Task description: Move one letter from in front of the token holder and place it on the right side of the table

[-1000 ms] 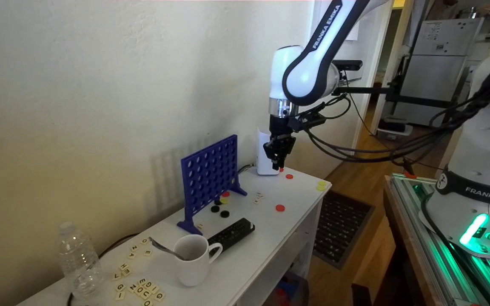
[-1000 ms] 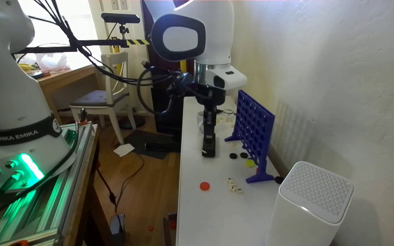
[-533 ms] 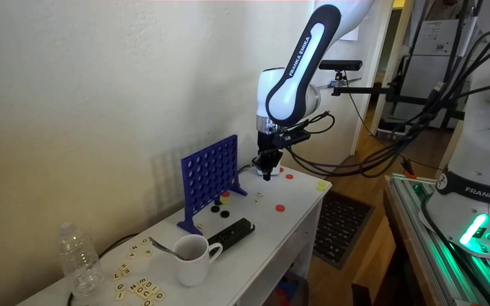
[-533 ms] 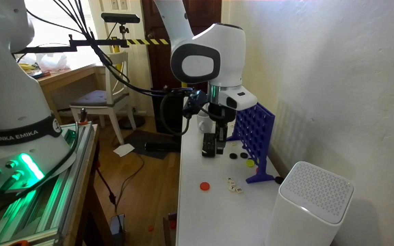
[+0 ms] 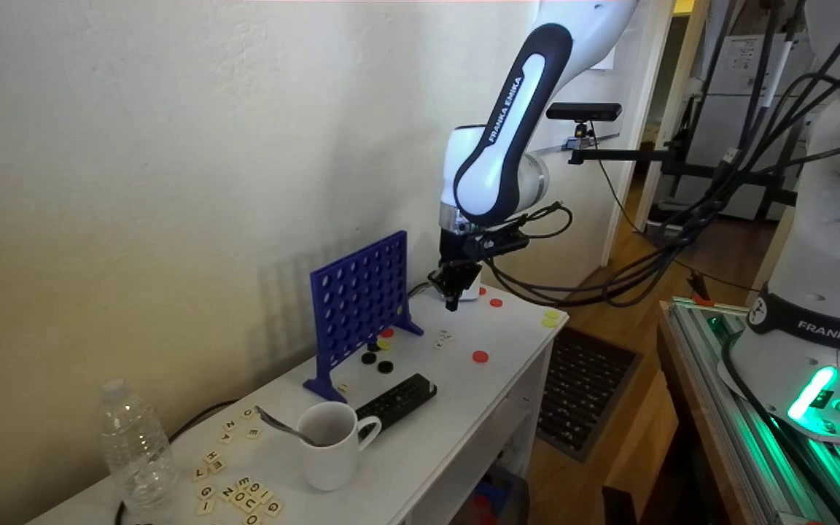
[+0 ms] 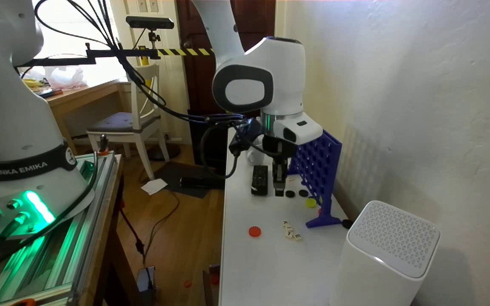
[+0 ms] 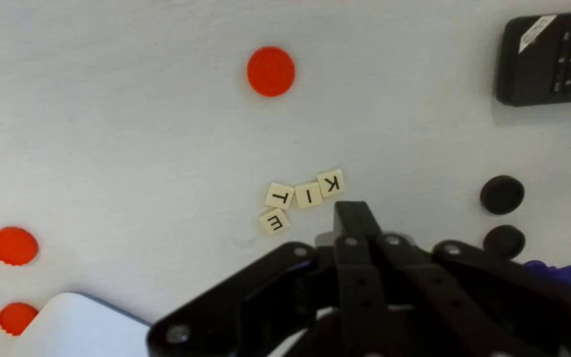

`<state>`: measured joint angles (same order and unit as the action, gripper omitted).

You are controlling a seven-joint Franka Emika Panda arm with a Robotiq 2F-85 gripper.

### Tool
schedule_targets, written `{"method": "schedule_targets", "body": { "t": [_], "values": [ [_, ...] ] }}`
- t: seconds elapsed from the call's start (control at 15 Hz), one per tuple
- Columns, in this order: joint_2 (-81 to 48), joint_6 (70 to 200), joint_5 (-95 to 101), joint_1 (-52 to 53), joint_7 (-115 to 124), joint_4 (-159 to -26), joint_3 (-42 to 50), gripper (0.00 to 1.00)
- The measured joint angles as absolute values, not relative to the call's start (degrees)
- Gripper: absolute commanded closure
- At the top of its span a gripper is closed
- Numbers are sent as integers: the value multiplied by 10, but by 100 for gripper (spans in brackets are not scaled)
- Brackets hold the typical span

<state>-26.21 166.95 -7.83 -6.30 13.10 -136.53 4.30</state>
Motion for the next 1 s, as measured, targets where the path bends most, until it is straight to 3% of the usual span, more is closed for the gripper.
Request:
{"method": "schedule_targets", "body": {
  "t": [0.47, 1.0],
  "values": [
    [-367, 1769, -104, -125, 101, -1314, 0, 100],
    [-424, 1734, -104, -127, 84, -1239, 4, 100]
  ]
}}
